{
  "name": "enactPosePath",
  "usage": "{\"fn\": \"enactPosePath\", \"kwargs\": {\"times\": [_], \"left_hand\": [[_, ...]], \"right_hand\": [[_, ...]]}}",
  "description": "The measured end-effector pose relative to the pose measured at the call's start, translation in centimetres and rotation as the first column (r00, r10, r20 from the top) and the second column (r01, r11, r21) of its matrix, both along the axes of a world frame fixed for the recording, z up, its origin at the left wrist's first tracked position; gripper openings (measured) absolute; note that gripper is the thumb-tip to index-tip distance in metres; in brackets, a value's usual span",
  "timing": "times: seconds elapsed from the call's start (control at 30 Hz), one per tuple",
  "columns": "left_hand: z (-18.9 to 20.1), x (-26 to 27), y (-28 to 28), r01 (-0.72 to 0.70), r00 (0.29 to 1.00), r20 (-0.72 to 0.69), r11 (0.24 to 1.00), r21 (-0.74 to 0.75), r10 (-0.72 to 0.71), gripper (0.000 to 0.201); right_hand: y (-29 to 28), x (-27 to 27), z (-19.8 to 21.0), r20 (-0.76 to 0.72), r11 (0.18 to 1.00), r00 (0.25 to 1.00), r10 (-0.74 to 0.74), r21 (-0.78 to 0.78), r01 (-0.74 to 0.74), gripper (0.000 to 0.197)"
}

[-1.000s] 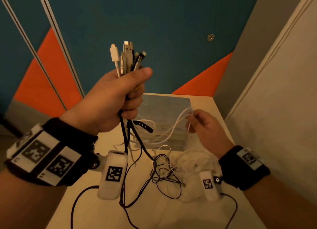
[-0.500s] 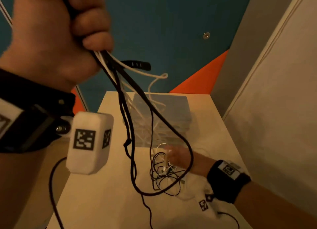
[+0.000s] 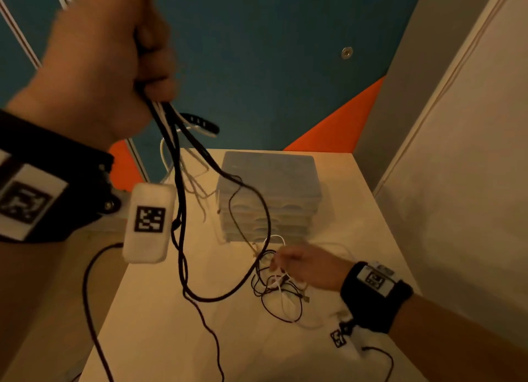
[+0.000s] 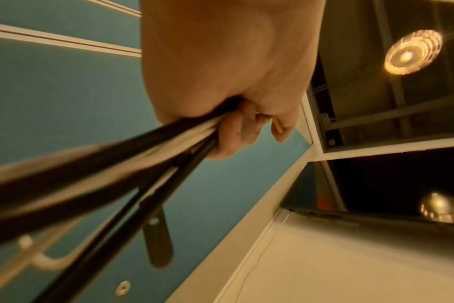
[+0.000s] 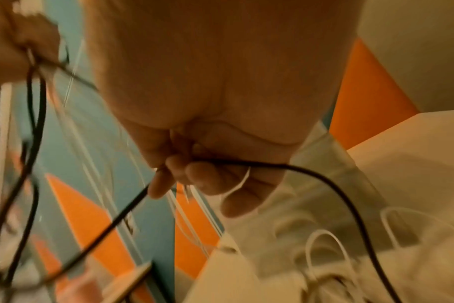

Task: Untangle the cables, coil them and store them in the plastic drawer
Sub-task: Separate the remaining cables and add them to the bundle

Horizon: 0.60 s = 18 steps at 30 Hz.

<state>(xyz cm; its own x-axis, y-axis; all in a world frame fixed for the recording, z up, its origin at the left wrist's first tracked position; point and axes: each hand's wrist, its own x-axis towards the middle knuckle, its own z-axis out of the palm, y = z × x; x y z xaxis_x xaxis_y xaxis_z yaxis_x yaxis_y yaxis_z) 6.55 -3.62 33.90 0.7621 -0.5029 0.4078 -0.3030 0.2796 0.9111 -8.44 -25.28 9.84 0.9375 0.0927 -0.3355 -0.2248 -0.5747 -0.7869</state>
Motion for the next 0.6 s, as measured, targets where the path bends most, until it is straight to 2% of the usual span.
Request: {"fn": "enactPosePath", "kwargs": {"times": [0.03,0.07,0.17,0.3,0.37,0.4,0.5,0.53,0.6], "left_hand": [[0.0,-0.8,-0.5,-0.012,0.997,-0.075,1.000,0.018,0.013,0.034],[-0.5,-1.1,-1.1,0.002,0.996,-0.092,0.999,0.054,0.003,0.032],[-3.9,-2.0,-2.9,0.046,0.998,-0.050,0.980,0.196,-0.037,0.021],[-8.3,-4.4,-5.2,0.071,0.991,0.073,0.900,0.431,-0.114,0.021],[-10.3,-5.3,-6.4,0.073,0.994,0.037,0.898,0.435,-0.098,0.013],[-11.2,-5.5,-6.9,0.093,0.996,-0.027,0.906,0.413,-0.090,0.010],[-12.7,-6.3,-8.2,0.182,0.970,-0.214,0.931,0.317,-0.117,0.029],[-12.7,-6.8,-8.6,0.206,0.967,-0.207,0.936,0.285,-0.150,0.027],[-12.7,-7.6,-9.3,0.249,0.967,-0.130,0.929,0.273,-0.221,0.008]], "right_hand": [[-0.5,0.3,1.2,0.080,0.996,0.994,-0.078,0.055,0.073,0.026],[-0.8,0.7,2.1,0.139,0.981,0.976,-0.166,0.125,0.149,0.027],[-1.3,1.6,5.7,0.187,0.854,0.893,-0.409,0.424,0.302,0.027],[-1.2,2.1,9.7,0.291,0.750,0.829,-0.477,0.627,0.211,0.023],[-1.2,2.0,10.7,0.339,0.732,0.810,-0.479,0.663,0.155,0.020],[-1.2,1.9,11.0,0.360,0.731,0.804,-0.473,0.669,0.131,0.020],[-1.0,1.6,11.3,0.415,0.785,0.788,-0.454,0.605,0.133,0.018],[-1.0,1.6,11.4,0.420,0.799,0.782,-0.460,0.580,0.158,0.019],[-1.1,1.6,11.3,0.426,0.809,0.765,-0.482,0.552,0.202,0.021]]}}
